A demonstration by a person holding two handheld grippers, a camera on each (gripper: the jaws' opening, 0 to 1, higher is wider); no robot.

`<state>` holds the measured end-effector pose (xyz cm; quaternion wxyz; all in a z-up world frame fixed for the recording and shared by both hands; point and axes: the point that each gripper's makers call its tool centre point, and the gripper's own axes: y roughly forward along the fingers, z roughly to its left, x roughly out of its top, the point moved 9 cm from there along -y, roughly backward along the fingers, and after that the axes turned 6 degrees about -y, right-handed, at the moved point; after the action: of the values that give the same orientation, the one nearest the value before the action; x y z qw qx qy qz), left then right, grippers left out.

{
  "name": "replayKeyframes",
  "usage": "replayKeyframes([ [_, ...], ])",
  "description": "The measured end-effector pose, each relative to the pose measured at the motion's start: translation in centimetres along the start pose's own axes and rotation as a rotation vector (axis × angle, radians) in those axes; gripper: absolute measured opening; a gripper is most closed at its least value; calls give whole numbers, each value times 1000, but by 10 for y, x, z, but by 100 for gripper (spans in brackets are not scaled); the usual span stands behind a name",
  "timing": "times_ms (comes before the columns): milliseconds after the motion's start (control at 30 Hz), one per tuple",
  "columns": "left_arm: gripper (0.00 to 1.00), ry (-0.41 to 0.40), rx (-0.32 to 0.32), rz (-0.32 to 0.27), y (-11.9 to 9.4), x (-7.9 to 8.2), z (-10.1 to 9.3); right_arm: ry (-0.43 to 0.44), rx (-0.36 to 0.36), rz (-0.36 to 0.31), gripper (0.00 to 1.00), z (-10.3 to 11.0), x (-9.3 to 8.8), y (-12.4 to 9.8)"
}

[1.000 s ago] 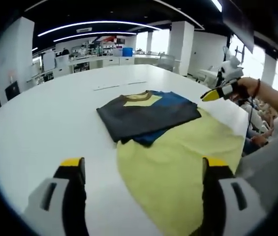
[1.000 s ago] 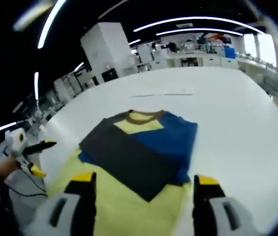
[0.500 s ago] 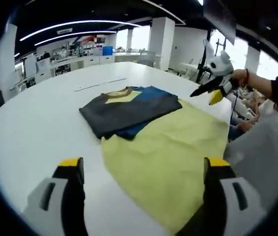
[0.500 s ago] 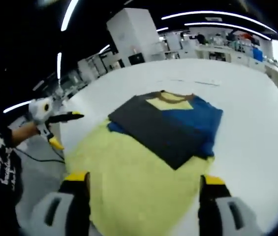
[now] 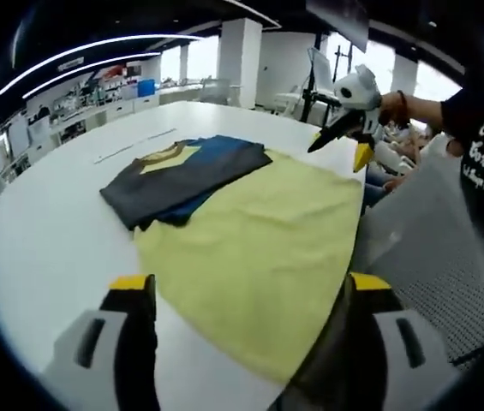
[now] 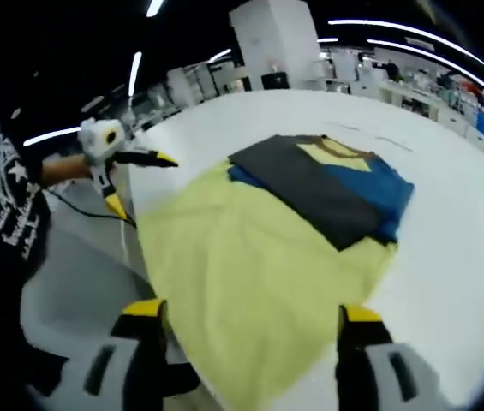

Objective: Fold the garment on the visible template until the final outline fits inside the template.

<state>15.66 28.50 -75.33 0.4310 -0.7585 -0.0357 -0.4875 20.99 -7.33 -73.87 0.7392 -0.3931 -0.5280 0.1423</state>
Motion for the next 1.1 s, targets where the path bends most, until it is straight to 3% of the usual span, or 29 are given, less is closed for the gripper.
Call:
replayKeyframes([
  [300,82,-6,8,42,0,-16,-2,-70,10,-1,75,14,-19,0],
  [533,73,22,-6,70,1,-23,-7,-122,7,78,70,14,-35,3],
  [767,68,117,-22,91,6,-25,-12,-188,11,155,64,12,-45,5],
  [967,62,170,-1,141,7,-26,-9,-218,-7,179,55,10,-47,5],
  [1100,61,168,-4,151,7,-27,-10,-238,1,205,55,10,-50,5],
])
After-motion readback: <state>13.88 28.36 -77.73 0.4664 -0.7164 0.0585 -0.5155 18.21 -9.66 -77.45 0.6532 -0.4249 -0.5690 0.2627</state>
